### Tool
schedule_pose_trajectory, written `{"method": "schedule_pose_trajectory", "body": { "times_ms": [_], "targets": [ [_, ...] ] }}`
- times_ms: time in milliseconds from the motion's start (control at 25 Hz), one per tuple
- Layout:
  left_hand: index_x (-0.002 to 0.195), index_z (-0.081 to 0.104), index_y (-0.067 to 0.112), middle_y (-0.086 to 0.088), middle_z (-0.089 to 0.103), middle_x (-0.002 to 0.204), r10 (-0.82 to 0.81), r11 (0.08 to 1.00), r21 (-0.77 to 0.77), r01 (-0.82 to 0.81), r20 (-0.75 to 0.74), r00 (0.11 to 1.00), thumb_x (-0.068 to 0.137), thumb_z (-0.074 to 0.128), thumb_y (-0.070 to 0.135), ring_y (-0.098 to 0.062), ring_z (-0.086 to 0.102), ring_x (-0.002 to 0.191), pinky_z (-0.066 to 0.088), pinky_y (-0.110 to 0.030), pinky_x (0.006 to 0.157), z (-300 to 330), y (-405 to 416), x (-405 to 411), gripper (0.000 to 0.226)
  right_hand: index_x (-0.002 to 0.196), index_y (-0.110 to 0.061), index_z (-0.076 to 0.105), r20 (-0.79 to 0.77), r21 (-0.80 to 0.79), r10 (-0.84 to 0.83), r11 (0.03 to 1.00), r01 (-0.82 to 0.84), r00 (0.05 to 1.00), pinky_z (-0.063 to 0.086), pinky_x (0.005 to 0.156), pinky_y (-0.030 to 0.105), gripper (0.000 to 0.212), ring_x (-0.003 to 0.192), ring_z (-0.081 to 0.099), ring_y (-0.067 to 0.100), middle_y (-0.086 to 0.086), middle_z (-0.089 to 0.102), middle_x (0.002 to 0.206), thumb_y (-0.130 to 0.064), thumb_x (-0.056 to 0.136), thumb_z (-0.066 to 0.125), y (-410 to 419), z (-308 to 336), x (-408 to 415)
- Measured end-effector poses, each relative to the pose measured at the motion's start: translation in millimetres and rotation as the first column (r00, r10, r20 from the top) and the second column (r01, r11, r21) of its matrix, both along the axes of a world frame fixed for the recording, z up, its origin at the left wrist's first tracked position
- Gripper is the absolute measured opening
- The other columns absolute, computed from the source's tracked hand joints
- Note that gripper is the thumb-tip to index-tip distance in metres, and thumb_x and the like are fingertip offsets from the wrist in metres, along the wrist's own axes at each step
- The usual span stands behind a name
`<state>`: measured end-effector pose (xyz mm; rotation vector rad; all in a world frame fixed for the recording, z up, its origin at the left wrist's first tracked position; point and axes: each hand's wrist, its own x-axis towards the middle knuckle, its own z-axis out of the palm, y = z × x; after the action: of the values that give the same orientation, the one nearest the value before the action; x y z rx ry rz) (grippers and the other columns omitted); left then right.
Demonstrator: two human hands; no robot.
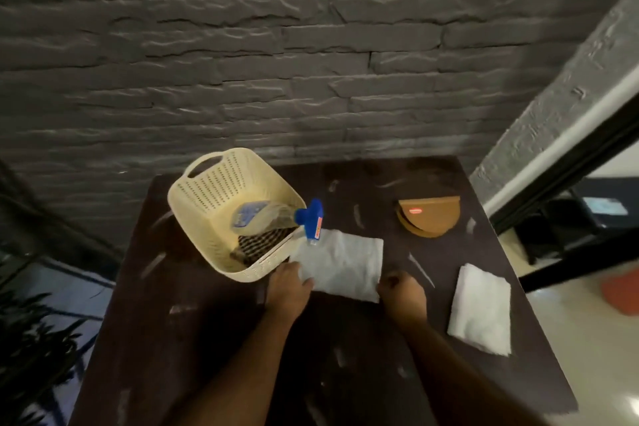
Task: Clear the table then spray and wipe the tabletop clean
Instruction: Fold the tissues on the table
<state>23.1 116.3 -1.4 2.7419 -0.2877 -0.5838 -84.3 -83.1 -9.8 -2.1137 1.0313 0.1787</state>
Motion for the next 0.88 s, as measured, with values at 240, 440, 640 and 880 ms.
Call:
{"method": "schedule_pose_trajectory", "body": {
  "times_ms": [240,440,640,880],
  "targets": [
    [0.13,0.051,0.01,-0.011,0.057,0.128,0.202,0.977,0.056,-0.206,0.07,0.977,0.094,0.055,0.033,-0.023,0.054,0.117,0.045,-0.033,0.097,-25.3,-24.5,6.8,0.043,0.099,-0.013,0.067,-0.032,0.129,-0.22,0.967,0.222,0.975,0.05,0.069,0.028,0.03,0.084,0.065,0.017,0.001,0.069,0.093,-0.035,0.081,0.073,0.7,-26.6,21.6],
    [0.108,0.065,0.004,-0.013,0.067,0.108,0.421,0.892,-0.134,-0.432,-0.104,0.901,0.092,0.058,0.019,-0.027,0.062,0.099,0.047,-0.035,0.082,-23.2,-33.1,9.2,0.023,0.078,-0.006,0.071,-0.117,0.23,-0.19,0.95,0.212,0.975,0.058,0.068,0.04,0.01,0.072,0.067,0.024,0.009,0.071,0.078,-0.015,0.077,0.068,9.1,-31.3,37.1],
    [0.1,0.062,0.008,-0.007,0.065,0.101,0.431,0.847,-0.21,-0.488,-0.266,0.862,0.088,0.06,0.015,-0.016,0.055,0.083,0.043,-0.026,0.069,-10.7,-39.2,-9.5,0.014,0.09,-0.015,0.065,-0.083,0.354,-0.315,0.877,0.324,0.945,0.06,0.065,0.039,0.009,0.08,0.064,0.022,0.006,0.064,0.09,-0.023,0.085,0.064,-20.0,-24.5,20.7],
    [0.098,0.057,0.013,-0.008,0.064,0.101,0.489,0.744,-0.258,-0.616,-0.417,0.766,0.079,0.067,0.007,-0.022,0.061,0.086,0.045,-0.025,0.062,-12.2,-52.3,-68.4,0.023,0.088,-0.02,0.059,-0.094,0.239,-0.261,0.931,0.277,0.961,0.06,0.068,0.04,0.009,0.078,0.062,0.02,0.005,0.063,0.089,-0.015,0.083,0.065,-67.4,-22.1,-28.0]
  ]
}}
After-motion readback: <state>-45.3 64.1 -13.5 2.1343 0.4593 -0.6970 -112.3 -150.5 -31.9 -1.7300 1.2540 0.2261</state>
